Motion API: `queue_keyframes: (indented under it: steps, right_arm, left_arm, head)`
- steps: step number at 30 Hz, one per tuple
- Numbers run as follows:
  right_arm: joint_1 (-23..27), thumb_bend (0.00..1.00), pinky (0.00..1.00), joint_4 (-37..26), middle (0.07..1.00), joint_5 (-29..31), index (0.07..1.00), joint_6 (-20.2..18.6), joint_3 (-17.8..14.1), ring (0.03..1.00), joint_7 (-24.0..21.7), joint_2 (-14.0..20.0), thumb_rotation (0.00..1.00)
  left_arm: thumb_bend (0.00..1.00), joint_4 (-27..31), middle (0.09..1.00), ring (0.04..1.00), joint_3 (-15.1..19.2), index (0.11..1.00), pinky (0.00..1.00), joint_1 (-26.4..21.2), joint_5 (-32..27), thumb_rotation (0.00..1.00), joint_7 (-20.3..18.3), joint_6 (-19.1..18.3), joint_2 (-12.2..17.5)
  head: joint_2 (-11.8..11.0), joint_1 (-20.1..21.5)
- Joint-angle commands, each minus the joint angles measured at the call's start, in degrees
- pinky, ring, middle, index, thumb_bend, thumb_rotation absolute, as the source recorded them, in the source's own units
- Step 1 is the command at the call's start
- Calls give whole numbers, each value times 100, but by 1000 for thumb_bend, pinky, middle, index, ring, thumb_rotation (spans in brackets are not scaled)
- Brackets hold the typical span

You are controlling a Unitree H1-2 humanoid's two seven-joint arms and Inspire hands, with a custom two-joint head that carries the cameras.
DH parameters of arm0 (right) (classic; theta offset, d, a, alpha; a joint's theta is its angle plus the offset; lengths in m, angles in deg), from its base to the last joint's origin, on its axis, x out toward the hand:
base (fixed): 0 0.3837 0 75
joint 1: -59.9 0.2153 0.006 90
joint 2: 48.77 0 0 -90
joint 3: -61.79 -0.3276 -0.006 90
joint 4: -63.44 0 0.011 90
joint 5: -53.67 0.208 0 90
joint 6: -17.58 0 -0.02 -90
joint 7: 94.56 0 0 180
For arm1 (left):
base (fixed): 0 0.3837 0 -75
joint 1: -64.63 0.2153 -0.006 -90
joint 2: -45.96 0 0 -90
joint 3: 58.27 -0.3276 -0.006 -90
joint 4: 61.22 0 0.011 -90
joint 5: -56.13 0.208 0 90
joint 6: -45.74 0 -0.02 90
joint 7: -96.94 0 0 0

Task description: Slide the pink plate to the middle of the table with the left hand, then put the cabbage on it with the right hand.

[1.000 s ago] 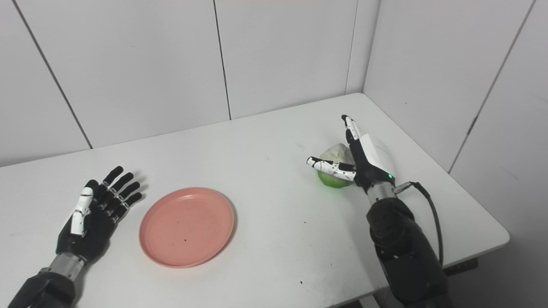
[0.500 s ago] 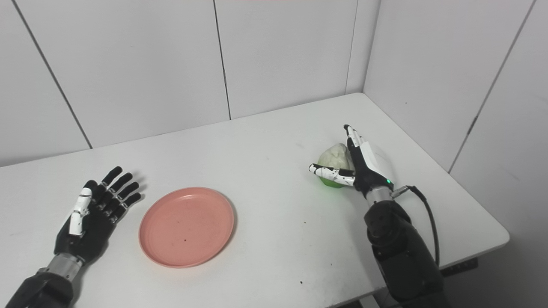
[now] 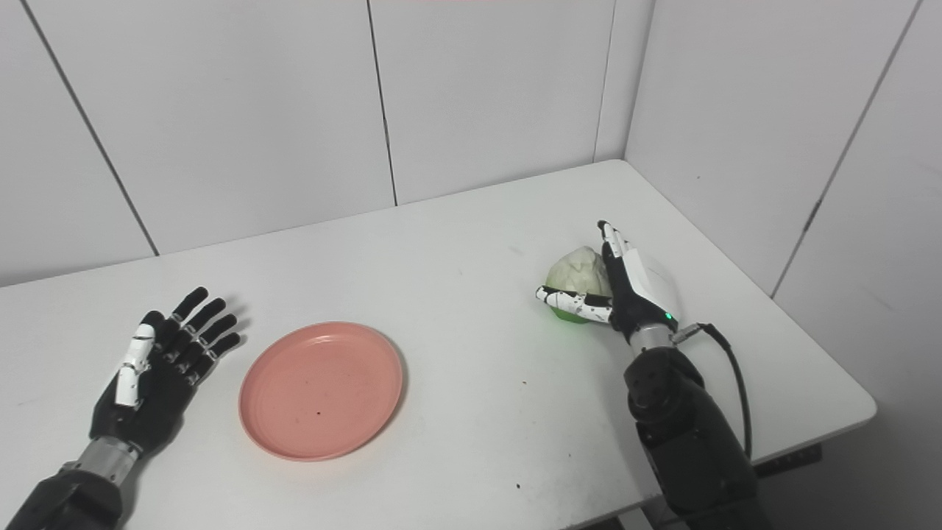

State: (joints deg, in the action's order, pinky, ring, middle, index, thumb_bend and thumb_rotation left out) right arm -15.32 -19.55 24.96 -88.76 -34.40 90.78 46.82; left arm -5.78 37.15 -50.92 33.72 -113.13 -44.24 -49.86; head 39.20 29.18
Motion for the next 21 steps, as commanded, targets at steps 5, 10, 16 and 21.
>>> queue_keyframes:
  steps: [5,10,16,21]
  right_arm:
    - [292,1000,795,116,965,270,995,717,-151,914,662,16,432]
    - [314,1000,766,243,898,500,934,851,-165,865,761,-7,320]
    - [359,1000,758,391,834,464,841,905,-112,828,988,-38,214]
    - [385,1000,649,386,717,666,715,865,-153,707,994,-86,119]
  left_arm:
    - [495,-325,901,877,-4,889,857,481,116,898,122,-309,96]
    - [497,-356,904,879,0,892,860,475,98,897,78,-293,106]
    - [497,-380,909,883,9,896,865,466,76,900,39,-295,115]
    - [498,-326,907,881,11,897,858,479,85,901,66,-339,119]
  head:
    - [11,5]
    - [19,12]
    - [54,23]
    - [66,28]
